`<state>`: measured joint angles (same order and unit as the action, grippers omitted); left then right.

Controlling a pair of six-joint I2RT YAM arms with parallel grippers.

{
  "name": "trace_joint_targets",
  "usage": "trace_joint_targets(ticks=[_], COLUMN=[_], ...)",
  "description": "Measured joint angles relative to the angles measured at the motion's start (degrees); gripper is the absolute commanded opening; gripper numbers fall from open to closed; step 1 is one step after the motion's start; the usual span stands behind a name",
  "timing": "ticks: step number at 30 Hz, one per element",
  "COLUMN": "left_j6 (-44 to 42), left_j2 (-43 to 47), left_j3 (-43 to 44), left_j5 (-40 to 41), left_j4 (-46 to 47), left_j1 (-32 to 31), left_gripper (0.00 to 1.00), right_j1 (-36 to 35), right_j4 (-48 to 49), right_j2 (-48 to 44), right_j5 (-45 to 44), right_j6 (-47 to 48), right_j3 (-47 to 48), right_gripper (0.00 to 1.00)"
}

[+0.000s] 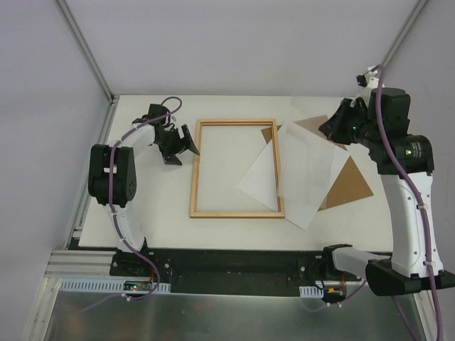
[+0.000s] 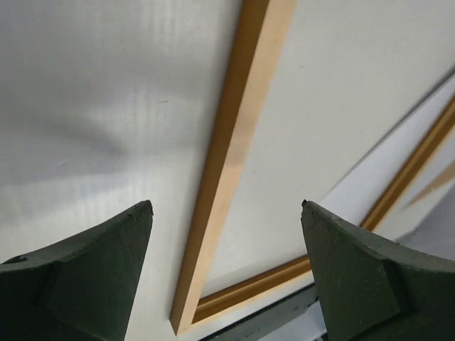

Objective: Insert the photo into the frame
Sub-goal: Place the frame body at the center of the board, then place the glass panel at the frame body.

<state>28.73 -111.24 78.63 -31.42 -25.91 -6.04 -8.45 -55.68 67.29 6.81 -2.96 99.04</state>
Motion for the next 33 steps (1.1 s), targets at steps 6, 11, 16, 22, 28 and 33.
trace_joint_targets(ticks=[6,11,16,22,28,33], left_j6=[0.3,0.9,-0.9,-2.8,-3.6,-3.7], left_j2=[8.2,20.3,33.8,43.1,43.3,41.0], left_j3=[-2.3,-8.7,-15.6,-21.1,-24.2,-24.8], left_j5=[14.1,16.7,17.0,17.2,17.2,17.0], left_j4=[-4.5,-6.1,-8.1,-9.7,-9.9,-9.3], left_j1=[0.0,0.0,0.0,0.0,0.0,0.0], left_gripper=[0.81,0.84,0.95,0.93,0.93,0.93], right_j1=[-7.3,-8.4,-8.2,-6.9,-6.0,-5.6], right_j4=[5.9,14.6,25.8,39.4,48.2,54.0], right_j2=[3.0,4.6,7.7,11.6,17.2,20.2], right_j5=[5.1,11.8,18.6,24.8,29.7,32.5], right_j6=[-4.0,-9.7,-16.4,-25.2,-30.8,-33.2], right_j3=[-1.2,-7.5,-15.9,-25.8,-29.8,-31.2], right_gripper=[0.01,0.01,0.01,0.01,0.01,0.01])
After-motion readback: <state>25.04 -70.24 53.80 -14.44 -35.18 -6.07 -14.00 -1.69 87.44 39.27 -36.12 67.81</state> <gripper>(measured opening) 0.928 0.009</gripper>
